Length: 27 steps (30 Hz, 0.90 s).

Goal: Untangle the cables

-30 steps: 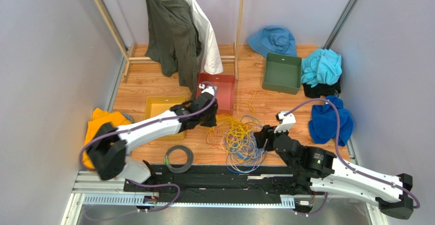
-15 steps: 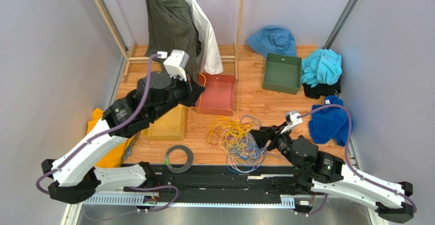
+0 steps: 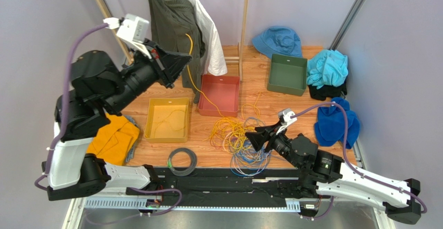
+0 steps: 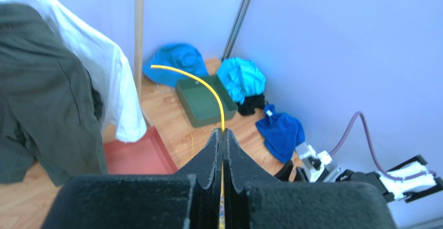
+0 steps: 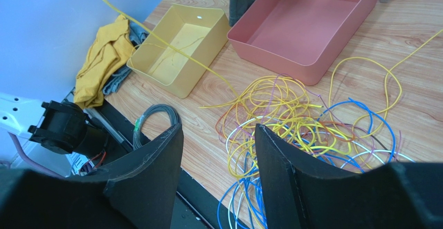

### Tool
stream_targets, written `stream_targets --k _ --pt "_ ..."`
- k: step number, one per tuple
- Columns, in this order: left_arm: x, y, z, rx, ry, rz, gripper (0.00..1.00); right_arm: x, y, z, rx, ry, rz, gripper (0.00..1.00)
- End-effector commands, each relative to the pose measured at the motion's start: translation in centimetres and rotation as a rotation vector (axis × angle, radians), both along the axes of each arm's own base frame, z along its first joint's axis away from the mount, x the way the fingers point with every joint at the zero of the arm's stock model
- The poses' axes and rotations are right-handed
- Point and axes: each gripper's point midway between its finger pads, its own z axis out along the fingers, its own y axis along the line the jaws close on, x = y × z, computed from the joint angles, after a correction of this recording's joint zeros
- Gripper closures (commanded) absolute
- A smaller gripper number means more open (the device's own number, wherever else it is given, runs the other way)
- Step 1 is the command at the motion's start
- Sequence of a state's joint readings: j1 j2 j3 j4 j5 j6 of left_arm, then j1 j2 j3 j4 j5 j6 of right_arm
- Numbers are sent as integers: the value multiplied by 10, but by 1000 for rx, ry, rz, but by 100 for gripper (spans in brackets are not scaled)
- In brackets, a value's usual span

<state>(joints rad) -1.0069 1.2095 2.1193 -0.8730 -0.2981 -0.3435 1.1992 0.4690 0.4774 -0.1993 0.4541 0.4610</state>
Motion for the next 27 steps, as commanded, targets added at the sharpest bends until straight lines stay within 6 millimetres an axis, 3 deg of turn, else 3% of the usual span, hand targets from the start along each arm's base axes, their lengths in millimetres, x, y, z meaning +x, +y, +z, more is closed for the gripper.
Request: stream_targets --k 1,4,9,10,13,16,17,19,20,22,23,27 --pt "-5 12 20 13 -67 5 100 -1 2 8 41 -43 19 43" --pt "-8 18 37 -12 -105 7 100 4 1 5 14 -45 -10 42" --pt "-6 74 80 -109 -196 196 100 5 -1 -5 -4 -22 -28 43" --pt "-4 89 84 -118 -205 256 100 5 -1 -5 1 -25 -21 43" --pt "-4 102 85 -97 -224 300 100 5 2 -7 -2 -53 -7 41" --pt "-2 91 78 -79 -207 274 100 9 14 -2 -19 -91 9 40" --pt "0 87 74 -68 -201 267 100 11 20 -12 -70 -88 23 40" --pt "3 75 68 -50 -186 242 100 17 33 5 -43 -123 23 40" --pt "4 71 65 -42 -179 234 100 22 41 -4 -91 -117 16 40" --pt "6 62 60 -28 -165 215 100 30 53 11 -105 -152 10 40" --pt "7 59 59 -26 -161 208 100 33 63 2 -149 -145 18 40" --pt "8 50 53 -14 -145 184 100 42 89 19 -147 -185 38 40"
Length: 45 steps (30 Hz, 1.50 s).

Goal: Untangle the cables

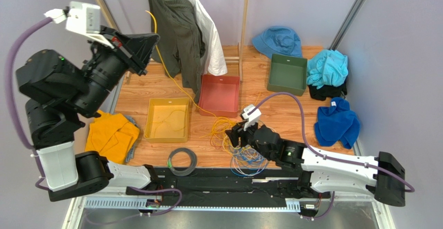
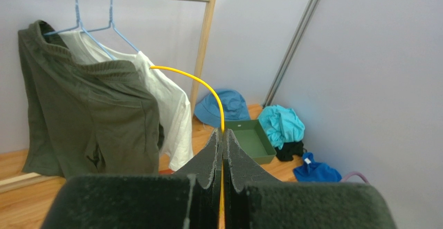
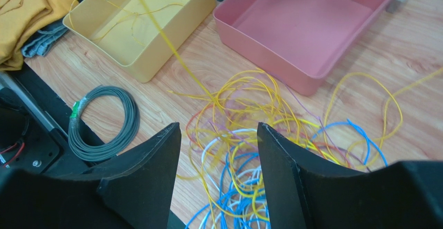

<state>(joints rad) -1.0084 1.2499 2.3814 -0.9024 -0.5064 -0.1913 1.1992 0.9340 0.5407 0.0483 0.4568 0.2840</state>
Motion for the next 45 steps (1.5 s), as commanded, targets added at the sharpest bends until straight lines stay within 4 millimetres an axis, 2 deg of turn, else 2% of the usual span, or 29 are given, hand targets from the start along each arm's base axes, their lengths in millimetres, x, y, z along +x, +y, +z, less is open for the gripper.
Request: stream_targets --k 1,6,14,15,16,18,19,21,22,24,25,26,27,28,30,31,32,33,34,35,36,37,38,39,41,42,43,44,45 --pt "4 -19 -12 41 26 -39 100 14 33 66 124 -134 32 40" --pt "4 -25 -21 59 47 -56 100 27 59 77 93 -170 33 39" --pt "2 -28 -31 69 69 -78 100 60 91 54 -15 -172 -48 42" --pt "0 -27 -30 68 68 -81 100 65 89 51 -30 -164 -72 46" --pt "0 -25 -31 66 71 -77 100 71 88 56 -29 -165 -98 68" --pt "-1 -20 -33 67 77 -70 100 78 75 58 -48 -165 -162 88" --pt "0 -22 -40 85 89 -65 100 75 67 72 -22 -178 -173 98" --pt "-2 -13 -44 74 90 -51 100 71 56 85 -3 -188 -173 100" --pt "3 -19 -62 103 121 -37 100 66 45 108 42 -205 -170 100" --pt "-1 -12 -66 66 112 -34 100 58 34 128 48 -207 -152 100" --pt "6 -22 -95 99 159 -25 100 53 25 151 89 -220 -147 100" --pt "8 -23 -99 75 157 -21 100 48 20 172 119 -228 -134 100" --pt "4 -16 -104 50 156 -19 100 44 13 175 92 -214 -126 100" --pt "10 -25 -135 82 205 -7 100 38 4 192 121 -218 -121 100" --pt "9 -23 -146 34 207 -7 100 30 -8 217 143 -215 -104 100" --pt "13 -32 -175 61 249 -7 99 25 -15 229 161 -219 -96 100" --pt "14 -35 -178 35 243 -13 94 21 -19 240 178 -220 -85 100" --pt "9 -38 -184 26 242 -43 72 17 -26 253 189 -221 -80 100" --pt "11 -48 -210 55 271 -61 59 12 -33 265 212 -226 -74 100" --pt "11 -54 -211 26 257 -88 39 8 -34 271 224 -221 -57 100" --pt "5 -61 -214 12 254 -137 33 4 -38 280 233 -221 -47 100" --pt "6 -69 -235 32 277 -155 25 3 -40 283 238 -218 -40 100" --pt "5 -73 -232 -4 258 -176 18 0 -39 281 232 -201 -24 100" --pt "2 -83 -250 10 276 -214 15 -2 -39 284 237 -194 -17 100" --pt "-2 -92 -243 -52 221 -276 11 -8 -37 287 244 -176 15 100" --pt "-7 -102 -260 -39 226 -328 10 -11 -36 290 258 -168 27 100" --pt "-10 -107 -262 -53 209 -358 10 -14 -36 297 277 -167 44 100" --pt "-13 -109 -246 -117 148 -390 10 -16 -35 296 270 -158 53 100" --pt "-18 -117 -260 -107 149 -437 9 -16 -32 294 265 -147 57 100"
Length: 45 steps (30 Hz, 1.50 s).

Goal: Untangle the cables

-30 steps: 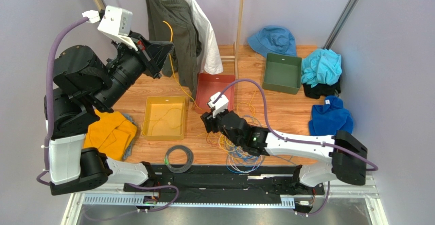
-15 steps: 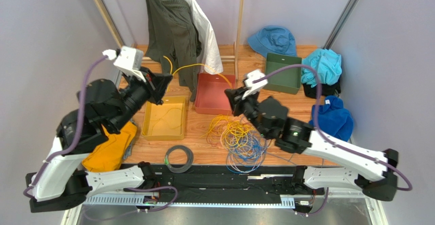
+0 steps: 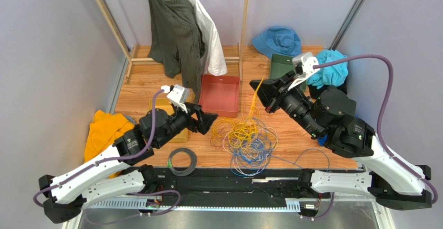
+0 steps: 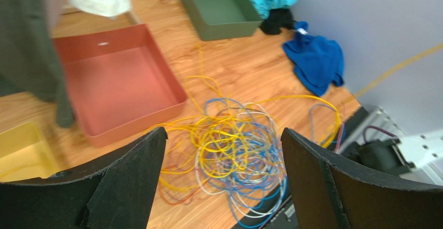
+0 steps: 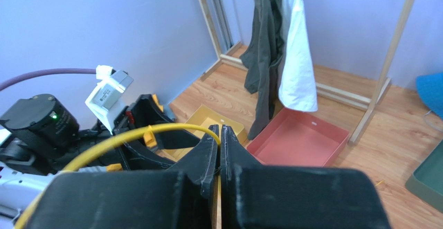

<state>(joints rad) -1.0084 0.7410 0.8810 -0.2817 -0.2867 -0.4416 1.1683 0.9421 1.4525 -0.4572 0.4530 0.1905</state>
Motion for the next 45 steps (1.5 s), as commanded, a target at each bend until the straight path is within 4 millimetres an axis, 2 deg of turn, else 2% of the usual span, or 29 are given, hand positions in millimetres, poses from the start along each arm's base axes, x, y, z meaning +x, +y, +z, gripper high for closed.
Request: stream_targets --k 1,2,3,5,7,8,10,12,17,21,24,27,28,29,30,31,33,35,36,37,38,39,40,41,42,43,44,45 --pt "-26 -30 63 -324 -183 -205 9 -13 11 -7 -45 55 89 100" --pt "-31 -31 65 -345 -203 -228 9 -12 12 -13 -67 67 87 100" --pt "-34 -35 57 -338 -215 -252 9 -11 16 -19 -80 82 90 100" --pt "-42 -42 63 -351 -263 -293 8 -10 21 -37 -107 108 89 100" --pt "-50 -51 65 -358 -287 -325 7 -12 24 -44 -89 124 103 100" --pt "-50 -58 59 -333 -295 -335 6 -12 28 -52 -89 134 109 100" --pt "-55 -68 62 -341 -313 -363 5 -15 34 -56 -78 151 137 100" --pt "-54 -78 55 -324 -304 -376 4 -17 38 -60 -73 163 152 100" --pt "-54 -96 41 -298 -291 -413 4 -23 41 -54 -42 168 187 100" --pt "-43 -101 31 -268 -289 -369 5 -33 46 -48 -8 187 246 100" --pt "-32 -100 29 -251 -287 -315 12 -40 47 -45 16 200 280 100" --pt "-35 -104 33 -252 -298 -337 25 -43 46 -48 25 211 292 100" --pt "-35 -106 33 -249 -298 -345 41 -43 46 -49 26 214 294 100" --pt "-36 -107 38 -252 -305 -355 52 -43 47 -55 20 220 293 100" --pt "-36 -108 39 -247 -304 -359 66 -43 46 -56 19 221 291 97" --pt "-36 -108 35 -226 -292 -360 100 -42 44 -61 12 229 278 87" --pt "-36 -104 41 -224 -288 -350 100 -38 37 -71 -4 240 242 65" --pt "-39 -93 53 -239 -297 -338 100 -30 22 -87 -29 254 160 56" --pt "-38 -88 49 -212 -276 -327 100 -26 15 -93 -35 259 123 48" --pt "-40 -79 57 -218 -278 -311 100 -17 3 -99 -39 255 45 46" --pt "-36 -69 75 -229 -282 -267 100 -16 -11 -101 -30 248 6 40" --pt "-34 -62 65 -163 -243 -246 100 -12 -18 -119 -58 255 -34 37" --pt "-33 -53 75 -158 -248 -223 100 -5 -31 -127 -58 253 -105 34" --pt "-30 -40 102 -188 -270 -179 100 -6 -45 -127 -22 248 -132 33" --pt "-30 -33 94 -127 -241 -165 100 -5 -49 -148 -49 256 -156 32" --pt "-30 -26 103 -126 -245 -146 100 -3 -54 -152 -34 250 -175 32" --pt "-27 -12 127 -152 -264 -101 100 -6 -60 -153 -5 250 -180 32" --pt "-26 -5 128 -123 -251 -78 100 -6 -63 -161 -4 253 -186 31"
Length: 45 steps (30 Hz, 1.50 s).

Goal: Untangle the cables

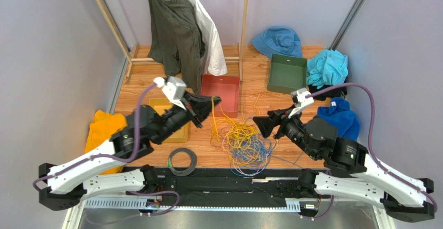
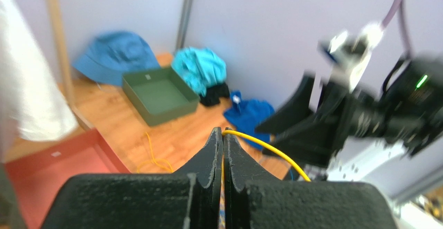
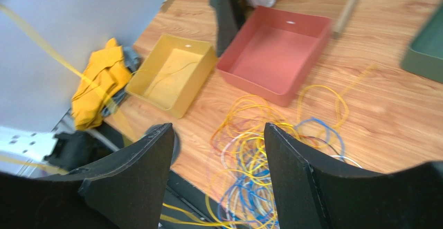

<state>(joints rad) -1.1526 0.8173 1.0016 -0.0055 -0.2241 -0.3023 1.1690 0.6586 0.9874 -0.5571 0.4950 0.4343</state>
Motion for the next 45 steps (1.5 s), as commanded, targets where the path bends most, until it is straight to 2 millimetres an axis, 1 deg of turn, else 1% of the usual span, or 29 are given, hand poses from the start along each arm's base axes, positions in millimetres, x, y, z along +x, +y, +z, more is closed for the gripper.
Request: stream_targets --k 1,2,3,4,5,7,8,10,11,13,14,17,18,20,21,22,23,24,25,26,28,29,30,31,32,34,37,40,45 --pt "8 47 33 55 5 154 100 11 -28 -24 33 -7 -142 32" --pt "9 61 58 20 -8 193 100 9 -29 -27 45 -3 -137 32" --pt "11 67 57 58 -2 217 100 9 -28 -33 46 9 -138 32" --pt "15 70 61 84 -8 246 100 8 -26 -45 31 24 -132 32" --pt "17 86 83 53 -17 298 100 7 -24 -51 26 34 -123 33" --pt "24 98 86 111 -18 362 100 5 -18 -61 27 58 -108 34" --pt "26 116 101 88 -20 429 100 5 -17 -70 9 71 -106 35" --pt "33 133 101 145 -15 516 100 4 -15 -78 6 87 -100 36" --pt "36 153 110 136 -11 595 100 3 -14 -84 -3 93 -100 36" --pt "41 166 107 191 -6 676 100 3 -13 -88 -4 97 -94 36" --pt "43 180 108 200 5 744 100 3 -13 -90 -3 96 -94 37" --pt "51 193 96 269 20 851 100 2 -11 -96 -5 101 -87 37" --pt "54 197 89 303 30 878 100 2 -10 -99 -11 103 -83 37" --pt "61 189 77 301 77 851 100 1 -8 -99 -4 105 -71 37" --pt "67 201 65 336 116 888 100 0 -7 -99 -3 107 -64 37" --pt "73 196 56 323 163 878 100 -2 -5 -99 -2 111 -49 37" --pt "77 188 45 339 195 827 100 -4 -5 -98 5 111 -41 38" --pt "87 197 35 360 232 868 100 -5 -4 -97 7 114 -31 38" --pt "91 192 26 371 258 848 100 -7 -4 -96 14 114 -22 38" --pt "97 198 23 374 276 874 100 -8 -3 -96 16 116 -18 38" --pt "108 195 13 393 311 871 100 -10 -5 -93 29 114 -8 38" --pt "113 202 9 396 332 896 100 -10 -5 -94 31 114 -7 38" --pt "119 202 4 408 351 901 100 -11 -6 -93 35 113 -2 38" --pt "122 202 0 414 364 897 100 -12 -7 -92 40 112 -2 38" --pt "126 210 -3 415 381 923 100 -12 -8 -92 41 111 -1 38" --pt "131 213 -11 424 408 928 100 -14 -8 -91 44 109 6 38" --pt "136 233 -19 422 440 978 100 -14 -7 -92 47 110 11 38" --pt "134 239 -17 400 447 975 100 -15 -4 -96 44 113 23 38" --pt "127 247 0 372 421 988 100 -14 2 -100 36 123 34 39"
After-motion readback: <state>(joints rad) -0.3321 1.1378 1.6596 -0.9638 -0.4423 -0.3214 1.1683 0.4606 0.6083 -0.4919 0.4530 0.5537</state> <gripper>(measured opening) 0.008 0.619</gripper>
